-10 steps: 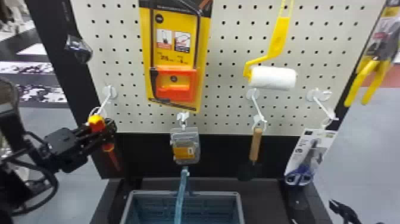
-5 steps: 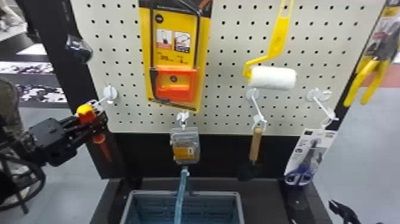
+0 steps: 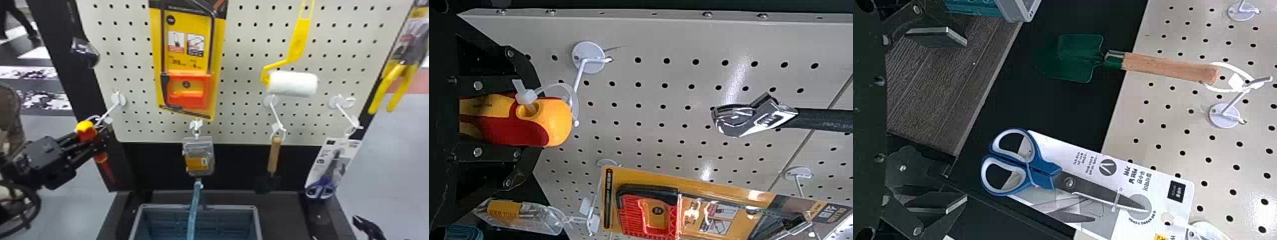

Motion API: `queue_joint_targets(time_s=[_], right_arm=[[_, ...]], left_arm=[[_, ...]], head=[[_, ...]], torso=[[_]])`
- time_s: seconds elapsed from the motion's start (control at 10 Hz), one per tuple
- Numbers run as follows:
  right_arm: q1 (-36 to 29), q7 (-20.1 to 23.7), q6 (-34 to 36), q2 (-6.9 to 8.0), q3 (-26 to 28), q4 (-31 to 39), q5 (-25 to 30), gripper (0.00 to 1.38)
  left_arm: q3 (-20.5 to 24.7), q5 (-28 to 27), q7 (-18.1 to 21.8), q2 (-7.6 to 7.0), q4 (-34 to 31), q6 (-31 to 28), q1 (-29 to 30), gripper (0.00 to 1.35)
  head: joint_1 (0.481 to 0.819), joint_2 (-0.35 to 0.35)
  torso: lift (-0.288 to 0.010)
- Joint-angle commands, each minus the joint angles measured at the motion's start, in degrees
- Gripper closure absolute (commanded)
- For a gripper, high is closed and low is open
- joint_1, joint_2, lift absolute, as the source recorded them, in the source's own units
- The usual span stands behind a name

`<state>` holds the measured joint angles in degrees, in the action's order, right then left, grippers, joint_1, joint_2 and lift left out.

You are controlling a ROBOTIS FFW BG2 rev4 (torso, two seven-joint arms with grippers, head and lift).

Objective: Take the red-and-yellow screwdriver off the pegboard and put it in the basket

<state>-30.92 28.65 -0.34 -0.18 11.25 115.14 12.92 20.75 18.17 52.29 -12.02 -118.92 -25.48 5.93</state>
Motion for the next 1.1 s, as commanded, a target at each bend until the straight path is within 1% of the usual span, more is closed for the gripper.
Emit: queue_joint_targets(time_s=[0.0,0.2,0.4,0.5,0.6,0.7,0.9,1.0], right_arm=[[-0.12,0.00,0.07,0.23,0.00,-0.03,0.00,0.20],[-0.24,0.00,0.07,0.23,0.00,-0.45,0.00,0.20],[-0.24,0.00,0.07,0.23,0.00,-0.59,0.09,0.20],[-0.24,0.09,0.07,0.23,0.00,-0.45,0.09,0.20],[-0.12,0.26,0.07,0.23,0.00,-0.45,0.09,0.20],[-0.12,0.44,0.16,0.23,0.00,-0.45,0.18,0.20],[-0.12,0.62,0.43,0.23,0.00,-0.17,0.44,0.20],[-0.12,0.70,0.51,0.23,0.00,-0.17,0.44,0.20]], left_arm=[[1.05,0.20,0.00,0.24,-2.37,-0.63,1.23,1.16],[2.54,1.08,-0.53,0.77,-6.17,-1.68,3.45,1.16],[3.69,1.52,-0.61,1.91,-7.86,-1.68,5.17,1.16],[4.65,1.60,-0.70,2.79,-8.00,-1.68,6.65,1.16],[5.36,1.60,-0.79,3.84,-8.00,-1.68,8.37,1.16],[6.15,1.96,-1.14,5.25,-8.00,-1.59,10.09,1.16],[7.38,5.82,-3.51,8.68,-8.00,0.08,13.66,1.16],[7.38,7.84,-4.92,9.56,-8.28,0.34,14.65,1.16]], head=[[0.549,0.000],[0.549,0.000],[0.549,0.000],[0.549,0.000],[0.549,0.000],[0.549,0.000],[0.549,0.000],[0.549,0.000]], torso=[[-0.100],[-0.100],[-0.100],[-0.100],[-0.100],[-0.100],[-0.100],[-0.100]])
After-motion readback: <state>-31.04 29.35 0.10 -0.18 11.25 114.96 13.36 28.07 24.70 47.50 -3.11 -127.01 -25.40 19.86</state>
